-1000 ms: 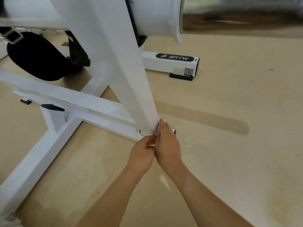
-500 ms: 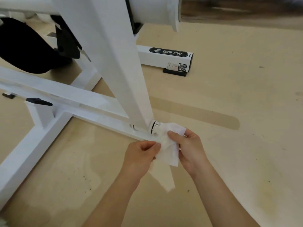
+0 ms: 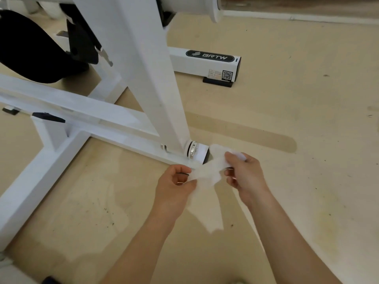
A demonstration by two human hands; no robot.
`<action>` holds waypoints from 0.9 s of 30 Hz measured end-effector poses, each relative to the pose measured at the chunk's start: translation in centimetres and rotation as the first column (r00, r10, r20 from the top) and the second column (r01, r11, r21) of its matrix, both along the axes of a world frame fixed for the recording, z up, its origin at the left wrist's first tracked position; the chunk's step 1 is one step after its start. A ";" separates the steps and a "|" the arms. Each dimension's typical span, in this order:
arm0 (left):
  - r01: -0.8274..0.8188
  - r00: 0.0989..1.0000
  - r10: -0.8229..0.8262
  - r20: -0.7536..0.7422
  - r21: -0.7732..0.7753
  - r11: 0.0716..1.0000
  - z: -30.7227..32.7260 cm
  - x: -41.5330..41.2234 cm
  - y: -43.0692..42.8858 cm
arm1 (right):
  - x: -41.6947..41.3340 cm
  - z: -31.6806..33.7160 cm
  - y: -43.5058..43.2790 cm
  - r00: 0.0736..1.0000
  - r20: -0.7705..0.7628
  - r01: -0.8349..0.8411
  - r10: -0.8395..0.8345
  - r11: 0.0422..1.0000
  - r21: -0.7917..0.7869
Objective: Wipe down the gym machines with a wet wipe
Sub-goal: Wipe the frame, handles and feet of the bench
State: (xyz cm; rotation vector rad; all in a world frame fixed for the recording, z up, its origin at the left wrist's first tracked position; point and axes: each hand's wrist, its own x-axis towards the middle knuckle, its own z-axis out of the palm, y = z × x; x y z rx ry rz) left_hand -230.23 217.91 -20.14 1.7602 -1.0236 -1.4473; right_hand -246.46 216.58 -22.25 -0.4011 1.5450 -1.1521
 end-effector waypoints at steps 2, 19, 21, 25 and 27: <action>0.036 0.998 -0.033 0.057 -0.037 0.999 -0.6 1.0 -0.1 | -1.3 -0.1 -0.3 0.994 0.098 0.042 -0.045 0.998 0.037; 0.679 0.516 -0.255 0.818 -0.209 0.703 -5.5 0.8 -2.5 | 5.5 -6.5 0.1 -0.052 -0.909 -0.636 0.413 0.688 0.349; 0.747 0.399 -0.294 0.869 -0.122 0.653 -5.8 0.3 -2.6 | 4.6 -6.3 -1.6 -0.054 -0.865 -0.643 0.499 0.646 0.412; 0.740 0.382 -0.269 0.884 -0.119 0.662 -6.4 0.5 -3.1 | 2.5 -5.0 -6.3 0.045 -0.771 -0.734 0.636 0.544 0.406; 0.670 0.486 -0.238 0.841 -0.184 0.719 -6.6 0.3 -3.2 | 2.3 -5.4 -6.6 0.044 -0.786 -0.739 0.617 0.549 0.390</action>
